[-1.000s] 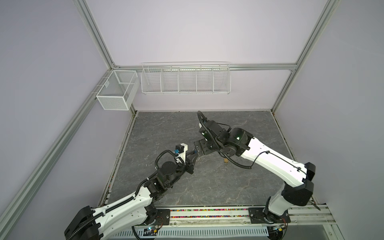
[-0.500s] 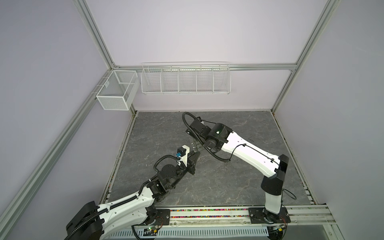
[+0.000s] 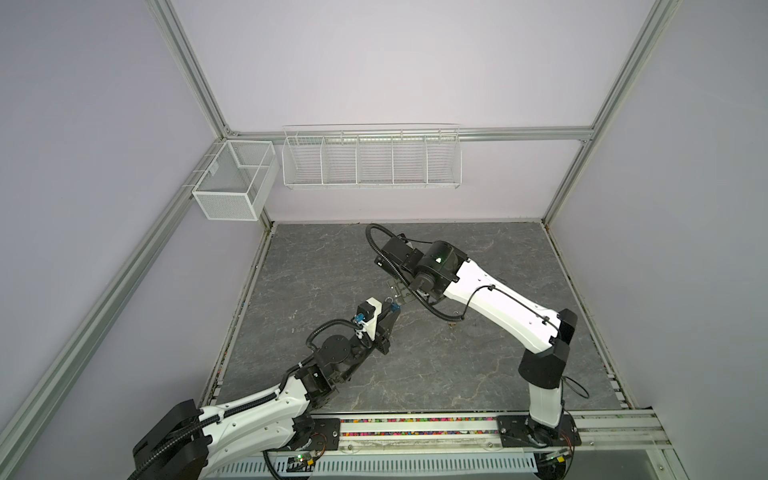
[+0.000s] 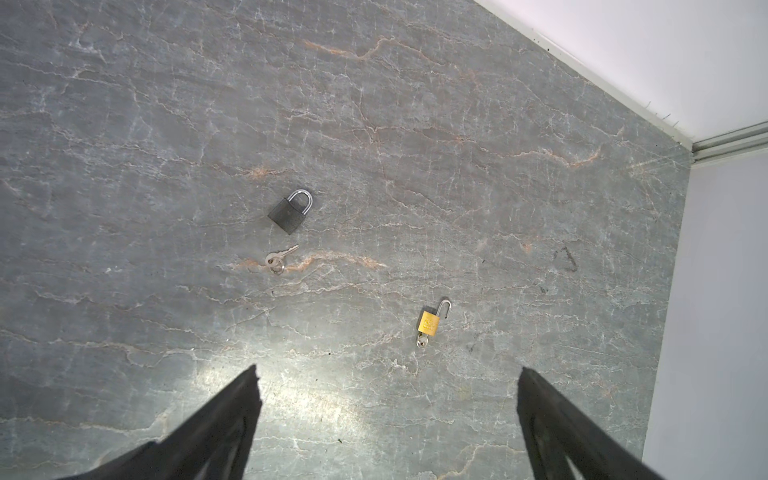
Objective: Unlock with the key
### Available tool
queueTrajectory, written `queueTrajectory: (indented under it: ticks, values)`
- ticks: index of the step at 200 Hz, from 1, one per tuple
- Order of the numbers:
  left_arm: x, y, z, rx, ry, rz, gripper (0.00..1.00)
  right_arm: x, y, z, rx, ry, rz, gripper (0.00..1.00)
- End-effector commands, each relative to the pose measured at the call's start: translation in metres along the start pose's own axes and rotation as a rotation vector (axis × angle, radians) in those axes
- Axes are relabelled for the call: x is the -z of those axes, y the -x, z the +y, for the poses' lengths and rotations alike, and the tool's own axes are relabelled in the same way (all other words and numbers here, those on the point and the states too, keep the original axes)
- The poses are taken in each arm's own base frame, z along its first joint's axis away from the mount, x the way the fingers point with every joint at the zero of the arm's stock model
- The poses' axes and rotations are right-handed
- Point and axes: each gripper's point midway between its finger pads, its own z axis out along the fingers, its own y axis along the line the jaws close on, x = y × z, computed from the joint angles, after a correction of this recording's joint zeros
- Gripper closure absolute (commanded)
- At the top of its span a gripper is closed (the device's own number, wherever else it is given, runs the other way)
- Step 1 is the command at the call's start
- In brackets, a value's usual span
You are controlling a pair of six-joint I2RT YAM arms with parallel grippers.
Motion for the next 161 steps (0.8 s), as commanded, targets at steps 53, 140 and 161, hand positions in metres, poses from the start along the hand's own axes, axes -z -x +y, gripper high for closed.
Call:
queueTrajectory:
  ticks: [53,140,161]
  values:
    - [-0.002,0.017,-0.010,-0.058,-0.044,-0.050,1.00,0.018,0.016,-0.001,0.044,0.052,-0.053,0.03]
    - [-0.003,0.019,-0.007,-0.052,-0.028,-0.063,1.00,0.003,0.000,0.013,0.098,0.085,0.021,0.03]
    - [-0.004,0.017,-0.007,-0.046,-0.027,-0.061,1.00,0.002,0.000,0.012,0.108,0.078,0.020,0.03]
